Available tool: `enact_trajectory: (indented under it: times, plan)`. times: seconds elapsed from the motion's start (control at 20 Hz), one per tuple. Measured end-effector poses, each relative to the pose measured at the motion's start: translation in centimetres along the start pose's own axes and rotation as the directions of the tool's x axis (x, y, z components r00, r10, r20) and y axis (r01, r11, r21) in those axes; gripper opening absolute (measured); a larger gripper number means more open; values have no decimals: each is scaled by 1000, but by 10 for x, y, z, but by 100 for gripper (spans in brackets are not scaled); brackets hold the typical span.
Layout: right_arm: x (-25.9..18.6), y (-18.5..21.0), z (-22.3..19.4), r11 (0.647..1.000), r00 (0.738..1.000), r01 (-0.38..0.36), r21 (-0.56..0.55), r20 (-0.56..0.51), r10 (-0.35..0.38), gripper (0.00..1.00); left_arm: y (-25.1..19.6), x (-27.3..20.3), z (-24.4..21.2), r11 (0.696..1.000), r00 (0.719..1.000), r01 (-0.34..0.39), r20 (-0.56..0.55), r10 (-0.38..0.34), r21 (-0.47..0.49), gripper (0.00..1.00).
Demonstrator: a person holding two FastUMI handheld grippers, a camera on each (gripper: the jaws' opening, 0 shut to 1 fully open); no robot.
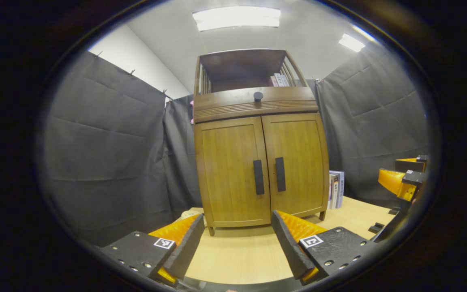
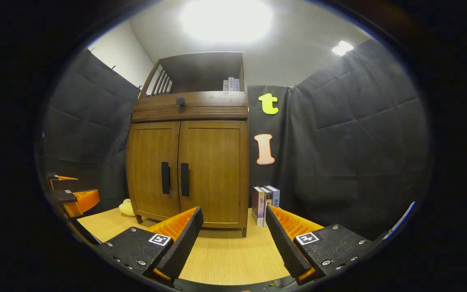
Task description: Open the right door of the double-door shoe cabinet with the right hand, and open the left door with the left hand.
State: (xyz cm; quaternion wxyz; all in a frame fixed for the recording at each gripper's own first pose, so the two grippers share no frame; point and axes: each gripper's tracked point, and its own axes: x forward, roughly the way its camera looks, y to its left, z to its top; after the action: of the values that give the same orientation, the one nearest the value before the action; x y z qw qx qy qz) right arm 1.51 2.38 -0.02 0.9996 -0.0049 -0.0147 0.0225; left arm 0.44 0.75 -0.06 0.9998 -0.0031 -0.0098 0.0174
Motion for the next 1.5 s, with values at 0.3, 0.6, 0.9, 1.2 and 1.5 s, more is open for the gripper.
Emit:
enact_trajectory:
  times: [0.3, 0.6, 0.9, 1.2, 1.5]
  plan:
    - [24, 14, 11, 999, 1000, -31, 40, 7, 31, 95, 9, -2, 1, 1000, 1000, -21, 6, 21, 3, 100]
    - [62, 36, 29, 996, 996, -76, 46, 47, 74, 95, 33, -16, 2, 998, 998, -62, 4, 61, 14, 95]
    - [105, 69, 44, 991, 990, -119, 55, 77, 115, 95, 51, -25, 1, 994, 994, -112, -6, 112, 18, 95]
    - [142, 96, 46, 985, 986, -153, 77, 75, 147, 95, 76, -44, -3, 984, 984, -175, -7, 176, 26, 95]
    - [183, 123, 47, 982, 984, -168, 82, 64, 164, 95, 108, -58, -10, 971, 971, -236, -19, 237, 29, 95]
